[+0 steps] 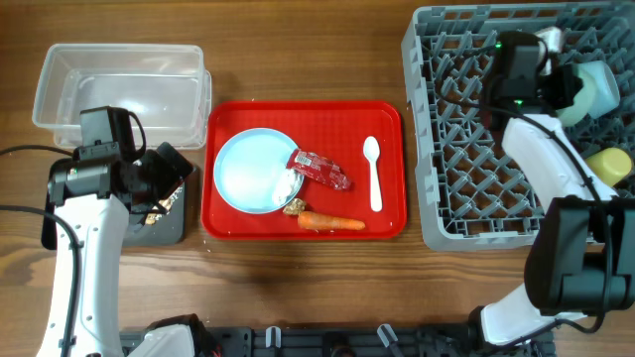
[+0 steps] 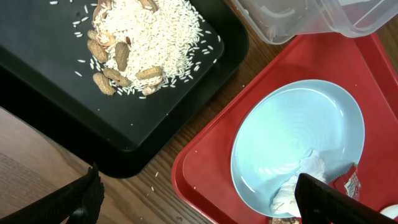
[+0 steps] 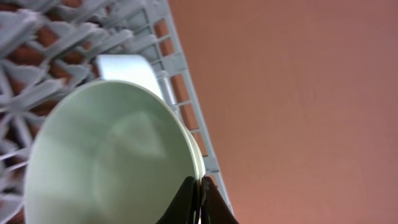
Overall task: Sort waste into correct bins and load items into the dishwasher rack
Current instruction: 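Place the green bowl in the dish rack with the right gripper, then grasp the white spoon on the red tray with the right gripper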
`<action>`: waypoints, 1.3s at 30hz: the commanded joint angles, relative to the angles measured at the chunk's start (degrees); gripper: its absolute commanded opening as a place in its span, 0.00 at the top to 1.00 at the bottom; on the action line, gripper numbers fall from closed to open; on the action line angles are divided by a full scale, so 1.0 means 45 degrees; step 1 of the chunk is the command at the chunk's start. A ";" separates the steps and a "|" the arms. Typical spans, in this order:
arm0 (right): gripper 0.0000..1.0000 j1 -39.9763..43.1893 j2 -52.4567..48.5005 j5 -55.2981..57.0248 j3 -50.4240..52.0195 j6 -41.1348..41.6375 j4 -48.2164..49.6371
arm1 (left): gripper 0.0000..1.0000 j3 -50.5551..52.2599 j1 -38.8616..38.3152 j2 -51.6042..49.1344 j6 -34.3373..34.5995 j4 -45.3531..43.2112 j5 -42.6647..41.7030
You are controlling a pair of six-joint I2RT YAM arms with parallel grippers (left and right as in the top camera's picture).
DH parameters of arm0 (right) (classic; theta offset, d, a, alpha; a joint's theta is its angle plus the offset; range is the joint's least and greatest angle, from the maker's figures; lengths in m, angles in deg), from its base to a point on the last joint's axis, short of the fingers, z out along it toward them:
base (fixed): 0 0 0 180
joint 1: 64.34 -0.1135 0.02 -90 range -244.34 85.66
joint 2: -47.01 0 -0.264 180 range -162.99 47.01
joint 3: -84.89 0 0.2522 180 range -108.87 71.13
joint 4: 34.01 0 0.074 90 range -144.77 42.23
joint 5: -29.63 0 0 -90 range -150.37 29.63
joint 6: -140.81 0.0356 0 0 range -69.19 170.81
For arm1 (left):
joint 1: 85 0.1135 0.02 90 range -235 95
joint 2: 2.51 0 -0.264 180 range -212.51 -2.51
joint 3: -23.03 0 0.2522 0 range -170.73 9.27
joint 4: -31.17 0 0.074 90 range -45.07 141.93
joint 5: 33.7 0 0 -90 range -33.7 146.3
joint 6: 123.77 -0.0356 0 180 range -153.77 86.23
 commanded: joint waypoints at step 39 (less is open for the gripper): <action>0.27 -0.1375 0.4231 -1.6650 0.0034 0.6421 -0.7130 | 0.00 -0.0024 -0.0015 0.0136 0.0015 -0.0039 -0.0146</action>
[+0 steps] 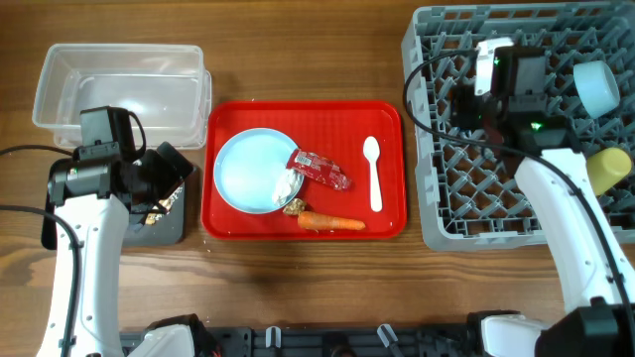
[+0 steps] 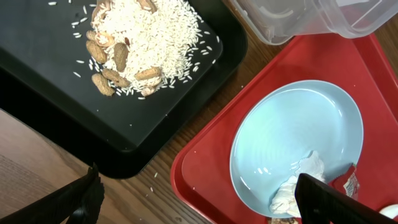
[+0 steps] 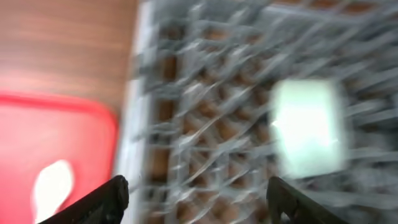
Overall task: Sort waste into correct bins and load items into the dishwasher rack
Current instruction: 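Grasp the white spoon on the red tray with the right gripper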
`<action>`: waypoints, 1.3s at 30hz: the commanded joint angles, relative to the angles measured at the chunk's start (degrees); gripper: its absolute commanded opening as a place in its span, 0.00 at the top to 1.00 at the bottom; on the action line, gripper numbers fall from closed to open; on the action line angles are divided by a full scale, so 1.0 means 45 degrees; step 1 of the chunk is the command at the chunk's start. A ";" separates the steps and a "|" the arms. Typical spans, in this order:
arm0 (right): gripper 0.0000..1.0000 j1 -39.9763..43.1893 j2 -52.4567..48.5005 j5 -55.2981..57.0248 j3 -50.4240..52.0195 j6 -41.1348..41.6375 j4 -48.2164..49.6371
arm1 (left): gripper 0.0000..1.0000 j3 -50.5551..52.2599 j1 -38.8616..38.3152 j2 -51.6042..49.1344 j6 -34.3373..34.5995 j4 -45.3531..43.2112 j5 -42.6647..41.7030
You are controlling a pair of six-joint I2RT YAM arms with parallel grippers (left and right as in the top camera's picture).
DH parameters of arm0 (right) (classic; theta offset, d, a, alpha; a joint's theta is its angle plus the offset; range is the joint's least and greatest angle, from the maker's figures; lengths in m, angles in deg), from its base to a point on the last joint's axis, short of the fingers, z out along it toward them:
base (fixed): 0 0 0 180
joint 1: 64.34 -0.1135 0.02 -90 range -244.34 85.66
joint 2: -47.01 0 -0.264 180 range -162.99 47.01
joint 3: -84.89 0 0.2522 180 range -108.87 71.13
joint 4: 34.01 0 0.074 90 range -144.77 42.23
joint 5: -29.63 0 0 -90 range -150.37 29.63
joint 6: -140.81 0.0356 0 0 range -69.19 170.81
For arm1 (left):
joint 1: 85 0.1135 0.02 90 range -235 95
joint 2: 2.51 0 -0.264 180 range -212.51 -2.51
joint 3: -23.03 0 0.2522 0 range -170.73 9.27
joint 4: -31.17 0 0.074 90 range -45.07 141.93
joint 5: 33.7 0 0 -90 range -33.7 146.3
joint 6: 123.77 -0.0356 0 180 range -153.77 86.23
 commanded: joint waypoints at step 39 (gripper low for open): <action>0.86 -0.5649 -0.6295 0.0350 0.0019 0.6946 -0.0699 | 0.00 -0.0024 -0.0845 0.0136 -0.0010 0.0049 -0.0107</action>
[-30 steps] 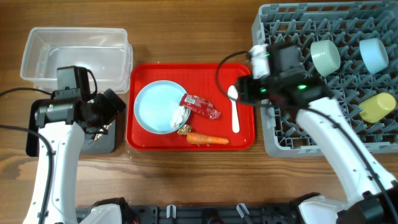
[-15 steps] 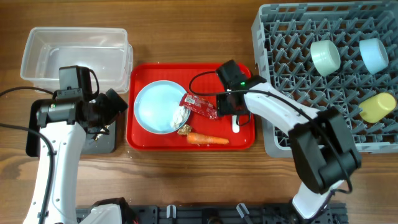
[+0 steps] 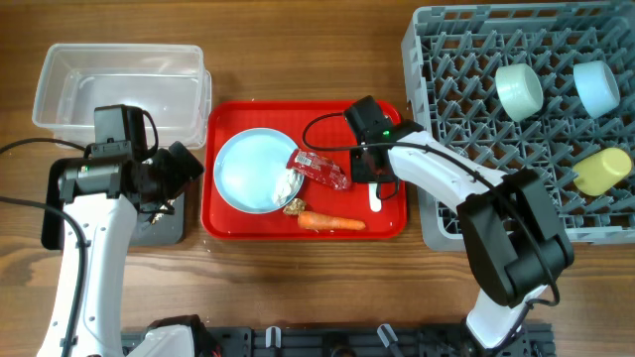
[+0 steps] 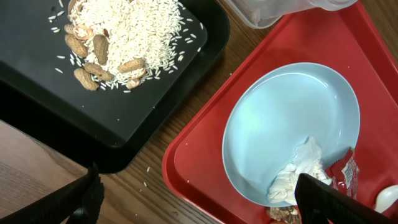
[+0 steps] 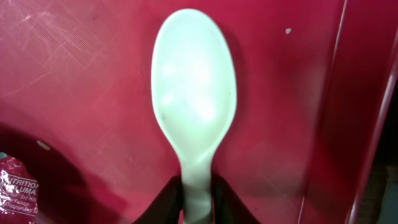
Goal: Sort waste into correct bins and load items into the dishwasher rack
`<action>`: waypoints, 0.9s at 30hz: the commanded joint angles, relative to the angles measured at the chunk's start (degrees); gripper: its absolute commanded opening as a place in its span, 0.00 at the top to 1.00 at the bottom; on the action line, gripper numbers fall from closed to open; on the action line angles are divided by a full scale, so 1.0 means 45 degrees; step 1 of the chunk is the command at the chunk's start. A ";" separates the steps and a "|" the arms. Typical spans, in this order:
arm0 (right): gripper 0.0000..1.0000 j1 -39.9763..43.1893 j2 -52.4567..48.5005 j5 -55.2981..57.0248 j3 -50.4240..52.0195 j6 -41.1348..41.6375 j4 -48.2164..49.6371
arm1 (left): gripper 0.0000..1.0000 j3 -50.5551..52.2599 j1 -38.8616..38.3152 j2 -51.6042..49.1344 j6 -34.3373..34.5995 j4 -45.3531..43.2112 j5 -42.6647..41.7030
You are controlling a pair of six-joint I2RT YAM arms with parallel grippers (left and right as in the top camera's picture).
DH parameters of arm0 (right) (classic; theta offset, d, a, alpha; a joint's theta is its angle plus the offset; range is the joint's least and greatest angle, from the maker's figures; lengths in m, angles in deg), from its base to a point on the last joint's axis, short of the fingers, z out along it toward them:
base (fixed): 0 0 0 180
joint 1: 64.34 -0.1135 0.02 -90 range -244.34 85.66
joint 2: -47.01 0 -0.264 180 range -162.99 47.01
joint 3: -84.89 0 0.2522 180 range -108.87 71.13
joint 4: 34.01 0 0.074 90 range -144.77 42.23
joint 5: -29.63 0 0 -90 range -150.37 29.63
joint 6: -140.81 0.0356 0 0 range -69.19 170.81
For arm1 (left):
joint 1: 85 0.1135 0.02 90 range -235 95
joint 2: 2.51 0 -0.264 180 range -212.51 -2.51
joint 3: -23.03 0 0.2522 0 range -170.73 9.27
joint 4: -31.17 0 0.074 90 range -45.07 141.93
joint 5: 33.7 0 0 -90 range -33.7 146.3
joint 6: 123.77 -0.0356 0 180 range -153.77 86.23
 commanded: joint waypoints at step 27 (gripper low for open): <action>0.91 0.3696 0.6290 0.1307 0.0272 -0.3740 -0.3031 | 0.00 -0.0024 -0.0063 0.0136 -0.0005 0.0039 -0.0107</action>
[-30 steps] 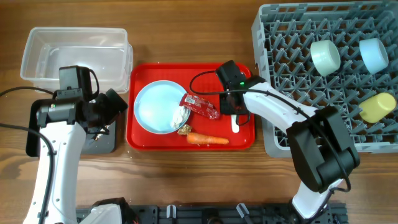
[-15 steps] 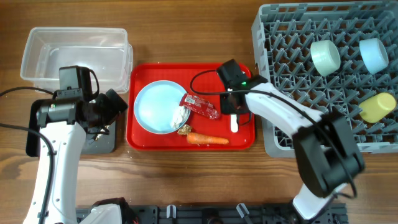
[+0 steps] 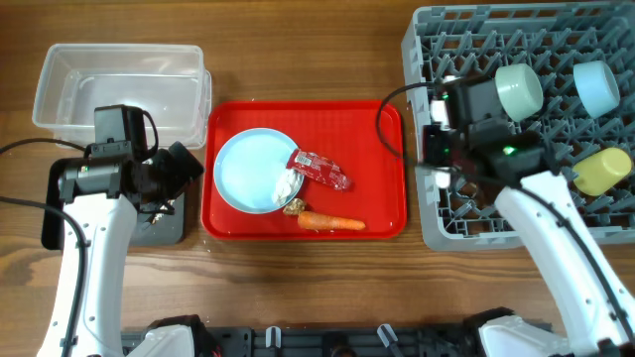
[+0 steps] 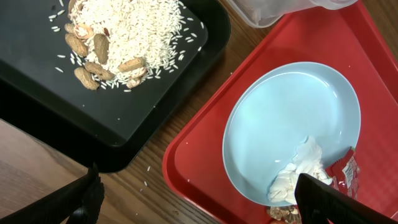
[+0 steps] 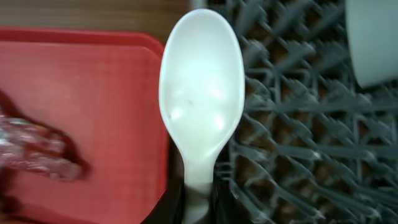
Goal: Sort waste into correct bins and load items into the dishwasher rack
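Note:
My right gripper (image 3: pixel 438 164) is shut on the handle of a white spoon (image 5: pixel 201 93), bowl outward, over the left edge of the grey dishwasher rack (image 3: pixel 446 59). A red tray (image 3: pixel 382 129) holds a blue plate (image 3: pixel 243 169) with crumpled tissue (image 4: pixel 297 171), a red wrapper (image 3: pixel 319 169), a carrot (image 3: pixel 332 222) and nut scraps (image 3: pixel 294 206). Open and holding nothing, my left gripper (image 3: pixel 179 164) hangs between the black tray (image 4: pixel 143 112) and the red tray's left rim.
In the rack lie a pale green cup (image 3: pixel 519 89), a blue cup (image 3: pixel 597 87) and a yellow cup (image 3: pixel 603 171). A clear plastic bin (image 3: pixel 119 84) stands at the back left. Rice and peanuts (image 4: pixel 121 37) are piled on the black tray.
The right gripper was shut on the spoon lying on the red tray. It now holds the spoon off the tray, over the rack's left edge. The left arm has not moved.
The right gripper was shut on the pale green cup's rim at the rack's right side. Then it was open above the rack with the cup behind it. Then the cup lay in the rack and the gripper gripped the spoon on the tray, now carried to the rack.

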`<action>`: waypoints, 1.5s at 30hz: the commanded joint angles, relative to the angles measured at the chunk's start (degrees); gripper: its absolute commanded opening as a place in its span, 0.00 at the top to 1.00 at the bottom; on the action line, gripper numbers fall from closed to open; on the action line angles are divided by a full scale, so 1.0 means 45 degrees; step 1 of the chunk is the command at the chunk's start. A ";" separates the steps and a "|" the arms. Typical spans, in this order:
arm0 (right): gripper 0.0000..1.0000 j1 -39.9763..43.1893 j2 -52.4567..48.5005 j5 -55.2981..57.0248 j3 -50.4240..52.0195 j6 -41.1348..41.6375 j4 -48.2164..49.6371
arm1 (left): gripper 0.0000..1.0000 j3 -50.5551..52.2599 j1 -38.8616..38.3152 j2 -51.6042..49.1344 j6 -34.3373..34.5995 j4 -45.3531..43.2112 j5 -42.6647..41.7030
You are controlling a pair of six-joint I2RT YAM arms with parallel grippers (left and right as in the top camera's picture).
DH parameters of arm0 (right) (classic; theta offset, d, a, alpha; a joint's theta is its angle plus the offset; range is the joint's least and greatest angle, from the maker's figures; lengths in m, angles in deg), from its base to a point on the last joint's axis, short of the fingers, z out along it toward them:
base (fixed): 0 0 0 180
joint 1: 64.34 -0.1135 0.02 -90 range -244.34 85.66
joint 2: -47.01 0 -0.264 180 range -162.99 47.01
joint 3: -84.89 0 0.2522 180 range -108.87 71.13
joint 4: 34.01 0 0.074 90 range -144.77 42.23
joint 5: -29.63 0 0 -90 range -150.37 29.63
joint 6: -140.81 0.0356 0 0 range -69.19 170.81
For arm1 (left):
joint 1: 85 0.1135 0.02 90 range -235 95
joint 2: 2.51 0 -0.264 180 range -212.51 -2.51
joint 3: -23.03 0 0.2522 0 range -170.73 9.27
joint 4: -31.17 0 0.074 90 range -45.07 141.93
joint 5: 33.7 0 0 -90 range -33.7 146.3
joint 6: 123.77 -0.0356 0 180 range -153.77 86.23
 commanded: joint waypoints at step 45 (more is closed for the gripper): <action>0.30 0.0801 0.0879 -0.0665 0.0476 -0.1321 -0.0539 | 0.13 0.0000 -0.6615 -0.6110 -0.1360 -0.3483 -0.0724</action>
